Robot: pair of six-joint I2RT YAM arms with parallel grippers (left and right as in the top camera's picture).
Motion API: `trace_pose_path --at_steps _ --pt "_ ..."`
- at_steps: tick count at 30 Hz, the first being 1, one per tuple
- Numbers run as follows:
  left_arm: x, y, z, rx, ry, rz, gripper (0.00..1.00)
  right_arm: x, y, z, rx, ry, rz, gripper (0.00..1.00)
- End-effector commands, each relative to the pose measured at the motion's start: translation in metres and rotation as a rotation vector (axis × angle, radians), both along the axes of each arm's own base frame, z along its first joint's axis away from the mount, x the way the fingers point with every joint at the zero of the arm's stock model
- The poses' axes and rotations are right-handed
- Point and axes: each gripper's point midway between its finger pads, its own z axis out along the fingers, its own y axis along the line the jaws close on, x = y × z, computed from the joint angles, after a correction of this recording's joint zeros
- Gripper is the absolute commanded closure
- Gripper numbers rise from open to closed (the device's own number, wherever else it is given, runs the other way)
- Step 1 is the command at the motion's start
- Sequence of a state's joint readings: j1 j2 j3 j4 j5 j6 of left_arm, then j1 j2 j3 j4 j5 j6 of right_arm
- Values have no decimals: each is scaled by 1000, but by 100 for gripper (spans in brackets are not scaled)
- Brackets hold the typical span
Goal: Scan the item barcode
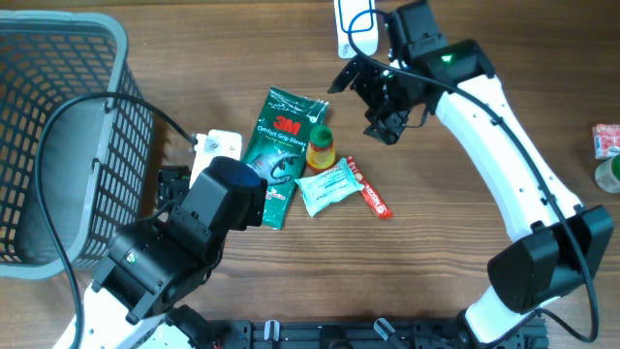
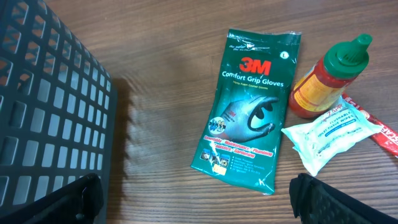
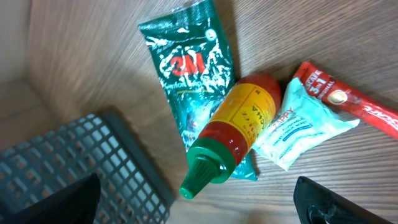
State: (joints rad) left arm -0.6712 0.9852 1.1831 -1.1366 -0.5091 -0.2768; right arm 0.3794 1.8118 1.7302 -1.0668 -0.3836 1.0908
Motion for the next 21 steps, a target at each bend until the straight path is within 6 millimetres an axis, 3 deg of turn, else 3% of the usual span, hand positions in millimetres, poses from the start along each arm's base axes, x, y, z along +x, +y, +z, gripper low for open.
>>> trace_pose_path --at_steps 1,9,16,21 --pt "0 0 1 -20 -4 14 0 0 2 0 -67 -7 -63 1" --pt "0 0 1 -20 -4 13 0 -10 24 -22 -121 29 -42 1" --pt "0 0 1 -20 -4 14 0 -11 31 -39 -140 70 -49 2" --pt "0 0 1 -20 -4 14 0 -14 51 -58 -133 93 -3 4"
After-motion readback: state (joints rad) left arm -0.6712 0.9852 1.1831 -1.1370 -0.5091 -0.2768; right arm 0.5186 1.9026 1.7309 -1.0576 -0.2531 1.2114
